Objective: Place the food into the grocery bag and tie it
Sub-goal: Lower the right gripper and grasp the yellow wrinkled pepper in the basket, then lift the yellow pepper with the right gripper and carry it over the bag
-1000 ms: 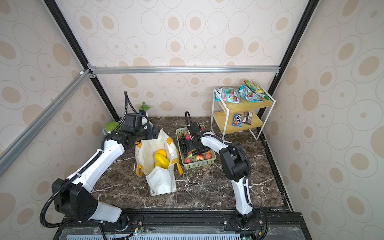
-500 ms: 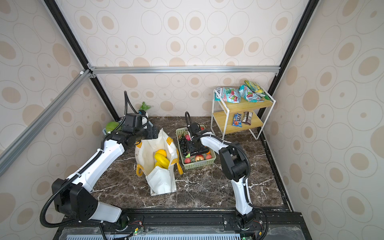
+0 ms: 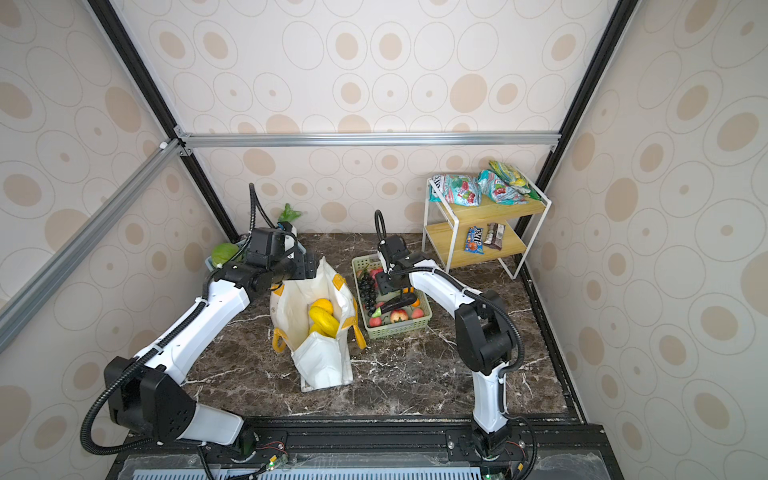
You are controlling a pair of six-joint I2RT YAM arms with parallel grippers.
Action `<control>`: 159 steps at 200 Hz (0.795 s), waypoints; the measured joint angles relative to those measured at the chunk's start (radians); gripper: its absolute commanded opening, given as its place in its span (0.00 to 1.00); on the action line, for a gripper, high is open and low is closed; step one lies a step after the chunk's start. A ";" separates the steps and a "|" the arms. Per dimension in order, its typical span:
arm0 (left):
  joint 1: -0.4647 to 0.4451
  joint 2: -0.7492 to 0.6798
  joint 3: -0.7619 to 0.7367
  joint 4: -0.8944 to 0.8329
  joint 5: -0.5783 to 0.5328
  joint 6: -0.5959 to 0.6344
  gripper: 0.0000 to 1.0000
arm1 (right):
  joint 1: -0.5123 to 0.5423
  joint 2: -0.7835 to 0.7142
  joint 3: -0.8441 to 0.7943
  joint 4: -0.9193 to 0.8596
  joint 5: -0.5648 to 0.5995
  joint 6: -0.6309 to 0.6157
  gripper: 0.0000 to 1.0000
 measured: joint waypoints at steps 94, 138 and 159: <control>0.000 0.000 -0.004 0.005 -0.003 0.000 0.88 | 0.002 -0.146 0.000 -0.023 -0.079 0.001 0.54; 0.000 0.000 -0.004 0.005 -0.005 0.000 0.88 | 0.032 -0.216 0.000 -0.018 -0.133 0.008 0.54; 0.000 0.000 -0.004 0.005 -0.007 0.000 0.88 | 0.076 -0.252 0.000 -0.005 -0.147 0.008 0.54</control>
